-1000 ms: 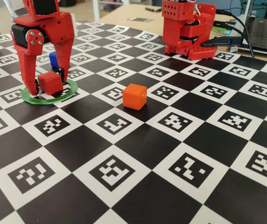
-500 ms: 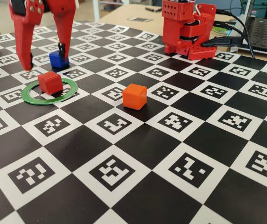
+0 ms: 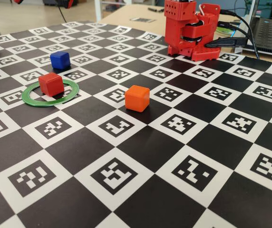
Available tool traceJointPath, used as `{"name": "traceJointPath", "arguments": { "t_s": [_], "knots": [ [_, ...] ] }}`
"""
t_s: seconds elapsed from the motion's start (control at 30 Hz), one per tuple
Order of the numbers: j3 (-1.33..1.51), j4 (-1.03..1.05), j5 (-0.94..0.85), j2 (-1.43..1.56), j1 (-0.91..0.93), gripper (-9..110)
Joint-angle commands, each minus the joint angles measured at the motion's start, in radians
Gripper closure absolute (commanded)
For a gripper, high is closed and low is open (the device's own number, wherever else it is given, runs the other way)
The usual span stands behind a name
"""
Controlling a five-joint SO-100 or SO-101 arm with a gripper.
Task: Grab the red cube then put it in the green circle then put the blue cube on top and finally the orange cube on top
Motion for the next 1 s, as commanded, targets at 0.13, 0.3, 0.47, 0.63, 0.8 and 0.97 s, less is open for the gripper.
{"name": "traceJointPath", "arguments": {
  "t_s": [0.13,0.3,0.47,0.63,0.8,0.97],
  "knots": [
    [0.067,-0.049,-0.081,0.064,0.130,52],
    [0.160,-0.158,-0.118,0.014,0.150,51],
    [0.209,-0.245,-0.141,-0.067,0.149,51],
    [0.210,-0.313,-0.163,-0.153,0.147,51],
    [0.196,-0.370,-0.175,-0.229,0.156,51],
    [0.192,-0.414,-0.173,-0.287,0.167,51]
  ]
}}
